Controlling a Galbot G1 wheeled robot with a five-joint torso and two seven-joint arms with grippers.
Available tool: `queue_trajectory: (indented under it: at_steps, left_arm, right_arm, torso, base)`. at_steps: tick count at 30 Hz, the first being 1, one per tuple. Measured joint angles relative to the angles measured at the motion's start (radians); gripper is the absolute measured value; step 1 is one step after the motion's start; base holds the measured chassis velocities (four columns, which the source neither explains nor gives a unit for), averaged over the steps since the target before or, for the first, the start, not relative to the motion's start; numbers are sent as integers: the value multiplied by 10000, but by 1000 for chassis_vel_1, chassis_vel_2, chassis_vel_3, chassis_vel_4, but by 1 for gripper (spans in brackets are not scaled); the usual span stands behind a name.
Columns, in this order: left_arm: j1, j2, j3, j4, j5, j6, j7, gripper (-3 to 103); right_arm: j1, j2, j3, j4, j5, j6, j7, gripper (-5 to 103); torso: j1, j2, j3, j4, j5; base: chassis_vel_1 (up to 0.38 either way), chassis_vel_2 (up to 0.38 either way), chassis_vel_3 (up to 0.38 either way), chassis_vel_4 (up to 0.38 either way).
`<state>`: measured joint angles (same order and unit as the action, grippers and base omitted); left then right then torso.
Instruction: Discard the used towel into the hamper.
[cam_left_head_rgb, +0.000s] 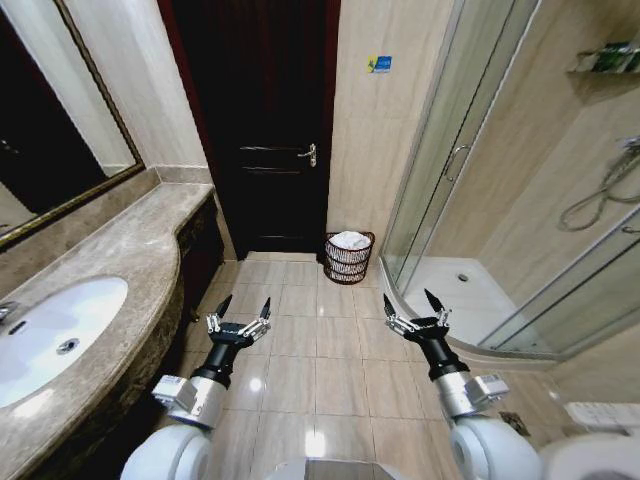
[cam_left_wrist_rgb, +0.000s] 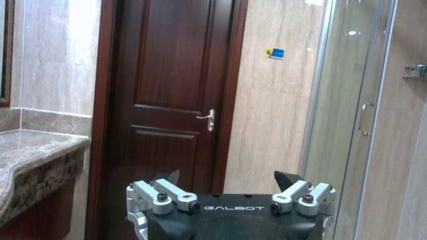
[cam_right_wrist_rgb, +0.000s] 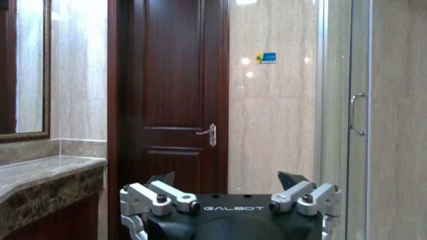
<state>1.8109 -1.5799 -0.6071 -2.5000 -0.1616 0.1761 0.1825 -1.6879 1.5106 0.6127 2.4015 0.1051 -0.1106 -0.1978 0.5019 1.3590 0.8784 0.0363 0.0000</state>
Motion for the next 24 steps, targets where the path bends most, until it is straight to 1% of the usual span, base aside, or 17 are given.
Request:
queue_trajectory:
  at_steps: [24]
  left_arm:
    - [0,-1,0,0,0,0,0,97]
  right_arm:
    - [0,0,0,0,0,0,0,100]
  torso:
    - [0,1,0,0,0]
  base:
    - [0,0,0,0]
